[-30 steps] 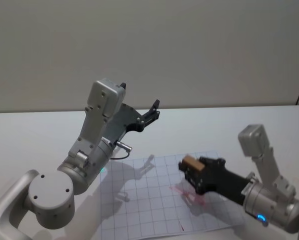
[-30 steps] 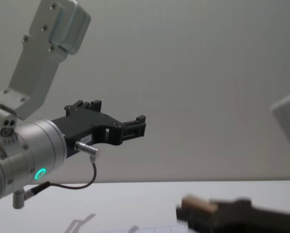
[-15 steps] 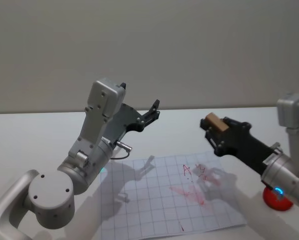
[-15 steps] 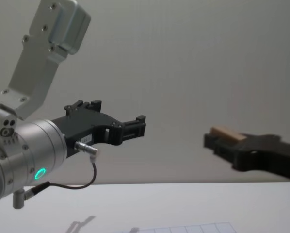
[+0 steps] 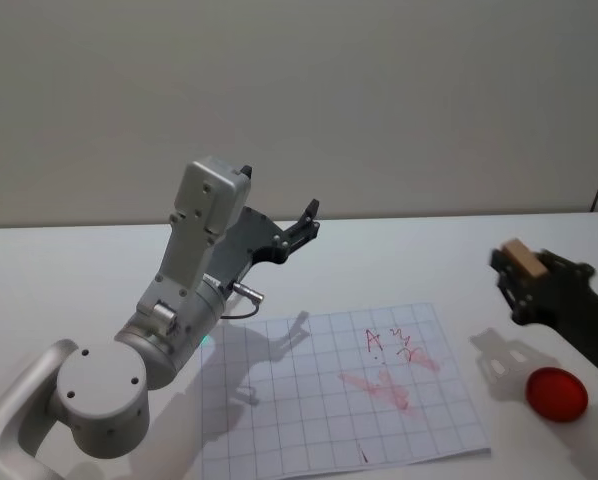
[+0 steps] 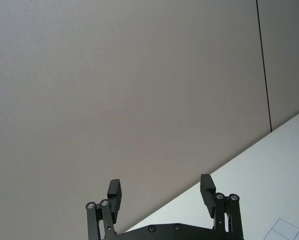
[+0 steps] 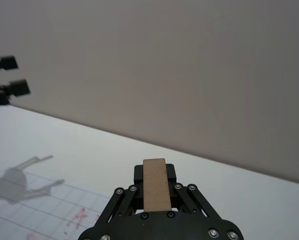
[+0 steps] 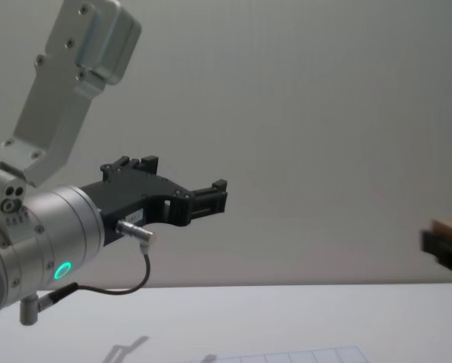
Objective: Use the one hand to pick up the stamp and affix it onto the A4 paper.
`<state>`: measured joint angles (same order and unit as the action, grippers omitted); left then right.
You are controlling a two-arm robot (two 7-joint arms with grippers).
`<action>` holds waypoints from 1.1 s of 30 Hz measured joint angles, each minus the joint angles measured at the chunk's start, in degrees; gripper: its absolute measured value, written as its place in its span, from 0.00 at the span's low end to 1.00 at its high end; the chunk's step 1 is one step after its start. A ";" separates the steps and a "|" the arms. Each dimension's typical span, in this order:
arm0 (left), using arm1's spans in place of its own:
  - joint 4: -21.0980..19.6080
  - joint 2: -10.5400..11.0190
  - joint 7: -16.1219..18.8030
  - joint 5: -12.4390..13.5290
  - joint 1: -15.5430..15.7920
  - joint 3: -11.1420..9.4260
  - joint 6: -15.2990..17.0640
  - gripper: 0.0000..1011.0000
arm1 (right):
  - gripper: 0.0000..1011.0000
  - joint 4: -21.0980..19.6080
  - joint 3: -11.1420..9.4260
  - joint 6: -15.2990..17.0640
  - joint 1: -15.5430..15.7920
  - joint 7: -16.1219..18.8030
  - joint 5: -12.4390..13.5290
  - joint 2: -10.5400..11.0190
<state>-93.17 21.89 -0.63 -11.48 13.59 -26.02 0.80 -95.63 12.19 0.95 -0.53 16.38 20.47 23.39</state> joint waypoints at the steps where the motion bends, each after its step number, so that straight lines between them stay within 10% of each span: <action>1: 0.00 0.00 0.00 0.00 0.00 0.00 0.00 0.99 | 0.22 -0.28 -0.42 0.20 0.90 -0.91 0.10 0.74; 33: 0.00 0.00 0.00 0.00 0.00 0.00 0.00 0.99 | 0.22 -3.16 -4.36 2.77 11.97 -2.52 2.57 8.72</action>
<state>-93.18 21.89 -0.63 -11.48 13.59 -26.03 0.79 -98.79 7.82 3.71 11.44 13.86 23.05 32.10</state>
